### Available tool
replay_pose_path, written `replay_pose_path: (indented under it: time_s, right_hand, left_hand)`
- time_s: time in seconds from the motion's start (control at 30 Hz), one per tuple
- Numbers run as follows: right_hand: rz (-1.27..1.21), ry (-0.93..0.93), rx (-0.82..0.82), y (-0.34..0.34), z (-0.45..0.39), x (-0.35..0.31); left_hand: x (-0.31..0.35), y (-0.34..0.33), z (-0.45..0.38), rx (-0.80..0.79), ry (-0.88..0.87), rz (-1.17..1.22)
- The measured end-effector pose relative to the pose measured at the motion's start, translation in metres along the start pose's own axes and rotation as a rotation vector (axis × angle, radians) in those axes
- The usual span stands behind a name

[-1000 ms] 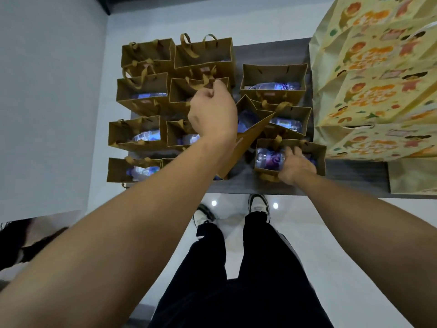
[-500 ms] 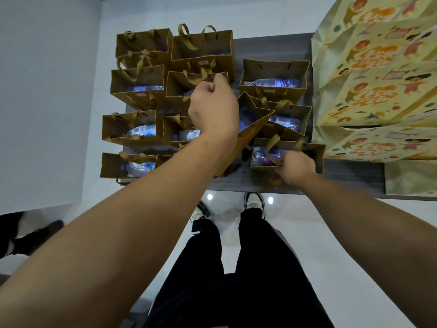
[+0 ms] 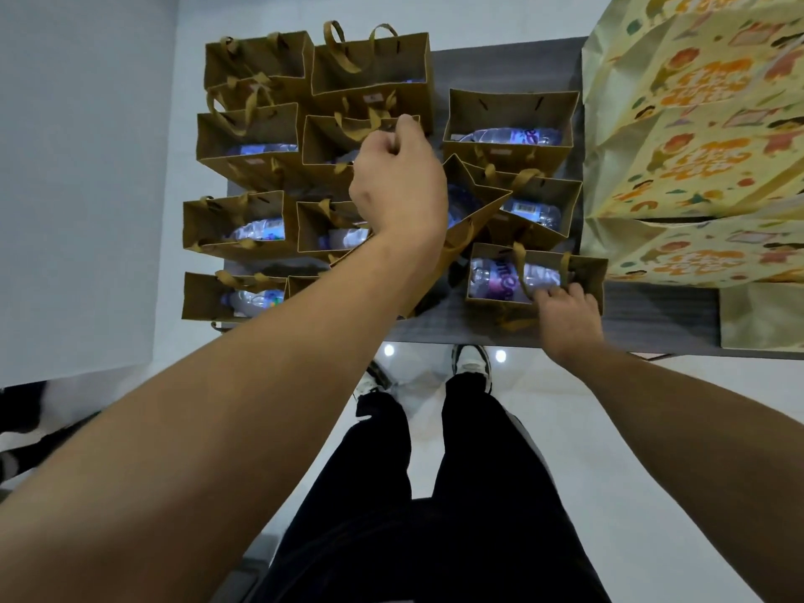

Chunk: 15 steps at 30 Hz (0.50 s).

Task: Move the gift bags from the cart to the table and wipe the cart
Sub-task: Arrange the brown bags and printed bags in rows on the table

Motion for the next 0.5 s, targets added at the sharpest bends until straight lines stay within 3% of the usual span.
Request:
replay_pose_path:
  time_s: [0.3,0.5]
  right_hand:
    - [-0.353,-0.102,0.198,0.03,0.004,-0.002]
    - [-0.152,-0.188,-0.042,0.048,0.003,-0.002]
  left_hand:
    - [-0.001,-0.006,-0.001,-0.008,0.016,-0.021]
    - [-0.001,-0.005,-0.001,-0.034,0.032,-0.016]
Point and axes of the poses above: each hand's wrist, its own z-axis away from the middle knuckle, its own y-axis out of the back of the hand, x = y × z, the point moved 9 cm from there along -z, towards the middle knuckle, and after that the axes turned 4 degrees about -x, right-handed, at the moved point
